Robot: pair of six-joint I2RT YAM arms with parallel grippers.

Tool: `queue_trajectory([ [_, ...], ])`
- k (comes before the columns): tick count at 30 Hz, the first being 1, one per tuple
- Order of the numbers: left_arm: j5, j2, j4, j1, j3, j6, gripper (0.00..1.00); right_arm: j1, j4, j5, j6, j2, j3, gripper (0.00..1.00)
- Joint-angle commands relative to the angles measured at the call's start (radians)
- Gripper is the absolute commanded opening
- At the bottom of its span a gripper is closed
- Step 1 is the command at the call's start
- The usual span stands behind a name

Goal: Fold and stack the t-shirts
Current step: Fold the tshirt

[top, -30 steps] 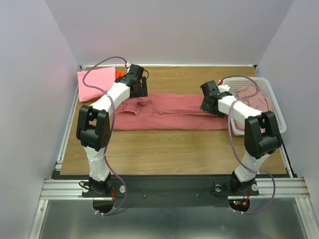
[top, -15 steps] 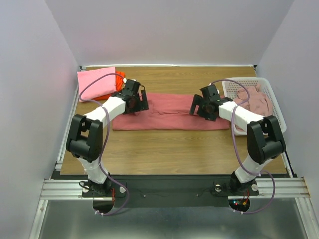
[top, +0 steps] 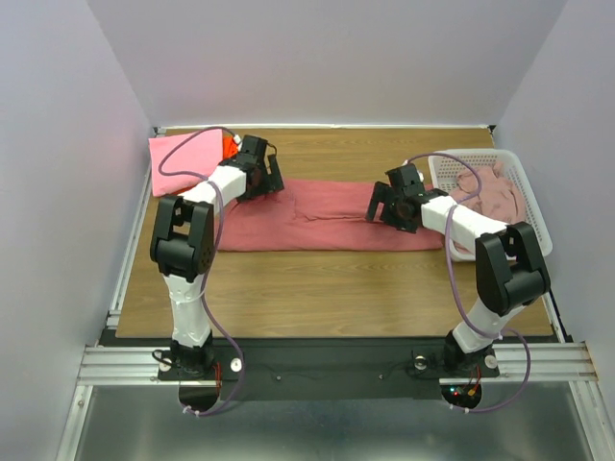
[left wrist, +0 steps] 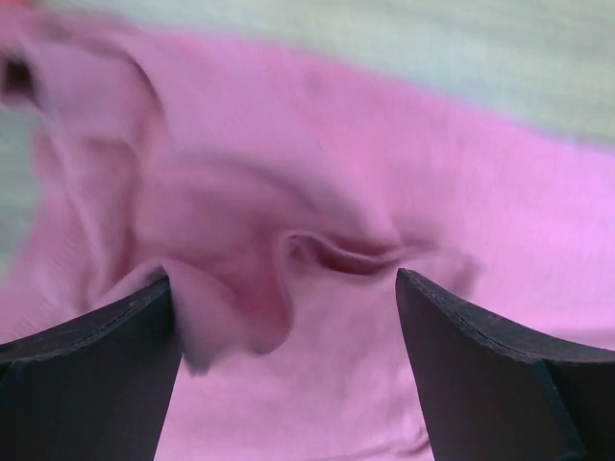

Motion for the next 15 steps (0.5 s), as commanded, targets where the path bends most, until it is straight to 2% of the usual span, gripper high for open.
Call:
queue_trajectory([
  [1,-0.041,0.011,-0.008,0.058,0.112,0.012,0.96,0.003,0.037,0.043,-0.004,-0.014,-0.024,1.0],
  [4,-0.099,0.019,-0.063,0.079,0.169,0.002,0.96,0.003,0.037,0.053,-0.006,-0.026,-0.03,1.0],
  [8,-0.105,-0.042,-0.077,0.079,0.158,-0.017,0.96,0.003,0.037,0.073,-0.015,-0.038,-0.03,1.0],
  [12,-0.076,-0.149,-0.056,0.056,0.063,-0.046,0.96,0.003,0.037,0.063,-0.032,-0.037,0.004,1.0],
  [15,-0.102,-0.246,-0.037,-0.005,-0.041,-0.069,0.96,0.004,0.037,0.079,-0.047,-0.008,0.062,1.0],
])
